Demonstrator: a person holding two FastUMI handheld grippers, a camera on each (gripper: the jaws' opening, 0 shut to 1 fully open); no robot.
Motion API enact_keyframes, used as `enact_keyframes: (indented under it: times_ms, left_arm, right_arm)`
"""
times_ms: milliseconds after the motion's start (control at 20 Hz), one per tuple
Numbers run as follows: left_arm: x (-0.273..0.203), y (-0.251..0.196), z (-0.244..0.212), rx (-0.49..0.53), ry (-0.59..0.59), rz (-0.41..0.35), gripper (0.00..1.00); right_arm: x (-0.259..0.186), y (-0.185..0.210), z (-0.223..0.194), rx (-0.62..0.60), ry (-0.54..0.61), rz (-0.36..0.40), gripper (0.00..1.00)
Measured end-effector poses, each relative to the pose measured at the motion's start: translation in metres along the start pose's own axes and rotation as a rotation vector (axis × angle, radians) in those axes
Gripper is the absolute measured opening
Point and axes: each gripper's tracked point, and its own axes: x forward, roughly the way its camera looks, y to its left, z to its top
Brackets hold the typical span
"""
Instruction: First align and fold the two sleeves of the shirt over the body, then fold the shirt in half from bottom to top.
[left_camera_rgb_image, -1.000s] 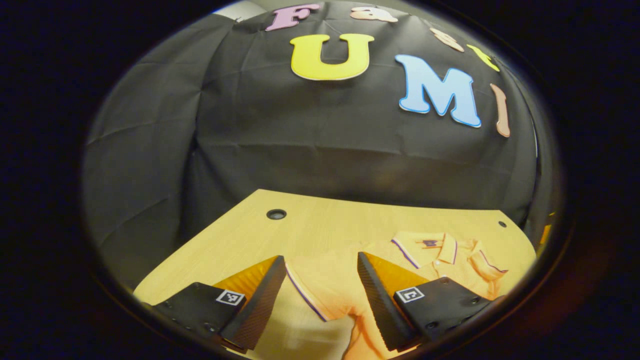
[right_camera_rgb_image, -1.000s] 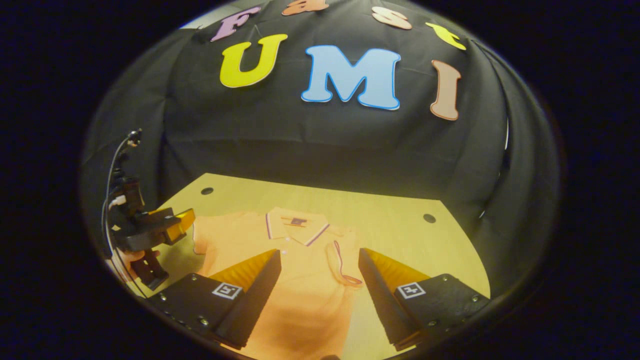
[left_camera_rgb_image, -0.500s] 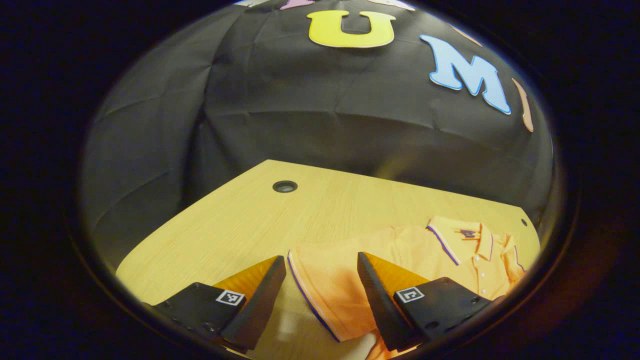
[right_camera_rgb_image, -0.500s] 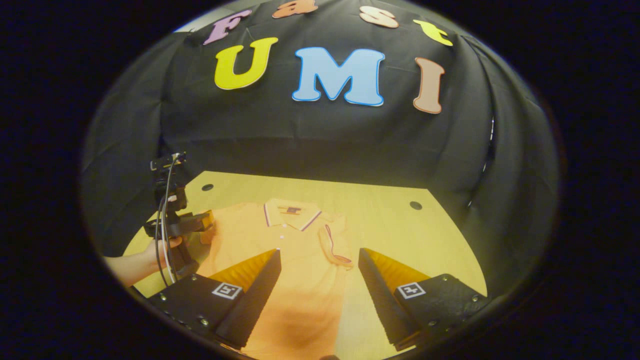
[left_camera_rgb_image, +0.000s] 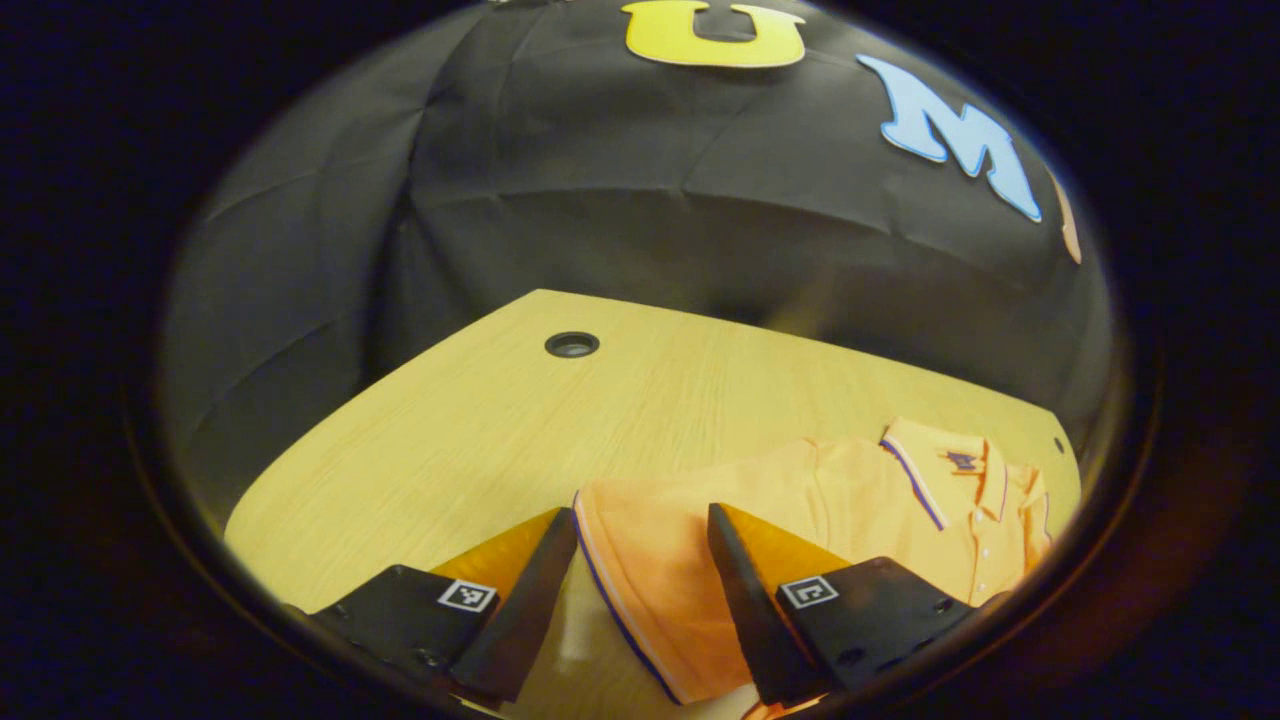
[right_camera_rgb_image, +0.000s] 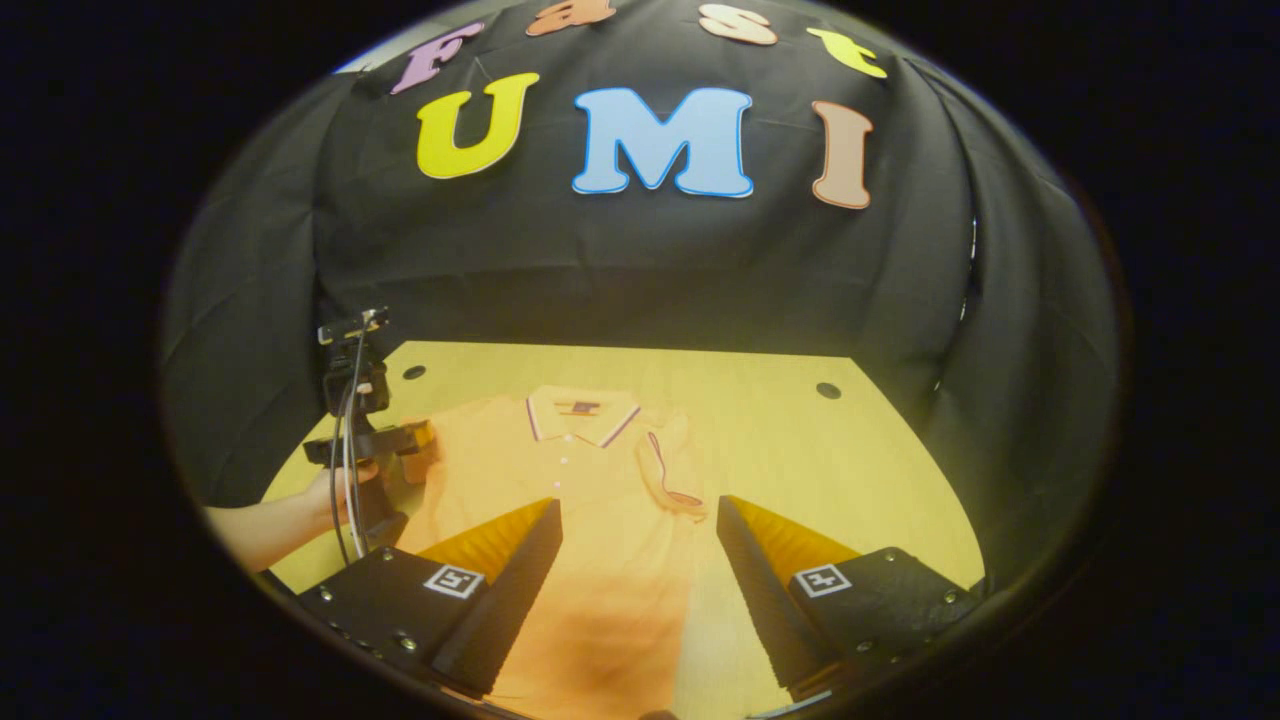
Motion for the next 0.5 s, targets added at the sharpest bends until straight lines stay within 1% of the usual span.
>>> enact_keyframes:
  times_ms: [50,150,200,250,300,350,400,450,500]
  left_arm:
    - [0.0,0.001,0.0,0.013,0.004,0.007,0.84]
    - [0.002,0.005,-0.003,0.039,0.018,0.029,0.73]
    - [0.0,0.005,-0.001,0.047,0.017,0.022,0.67]
    - [0.0,0.004,0.0,0.046,0.017,0.019,0.64]
    - [0.0,0.006,-0.002,0.045,0.016,0.021,0.53]
    - [0.0,0.006,-0.002,0.056,0.015,0.02,0.37]
    - [-0.002,0.003,-0.003,0.063,0.014,0.014,0.36]
    - [-0.001,0.001,-0.001,0.07,0.015,0.016,0.14]
    - [-0.001,0.002,-0.003,0.089,0.015,0.016,0.13]
  right_arm:
    - [-0.001,-0.001,-0.001,0.001,0.003,-0.001,0.97]
    - [-0.001,-0.001,-0.003,0.013,0.006,0.004,0.97]
    - [-0.001,-0.001,-0.004,0.02,0.008,0.005,0.97]
    - [-0.001,0.0,-0.005,0.023,0.009,0.007,0.97]
    - [-0.001,-0.001,-0.007,0.023,0.011,0.007,0.97]
    - [-0.003,-0.002,-0.009,0.022,0.013,0.006,0.97]
    - [-0.004,-0.003,-0.01,0.024,0.017,0.007,0.97]
    - [-0.005,-0.003,-0.012,0.028,0.018,0.009,0.97]
    - [-0.005,-0.003,-0.013,0.032,0.018,0.008,0.97]
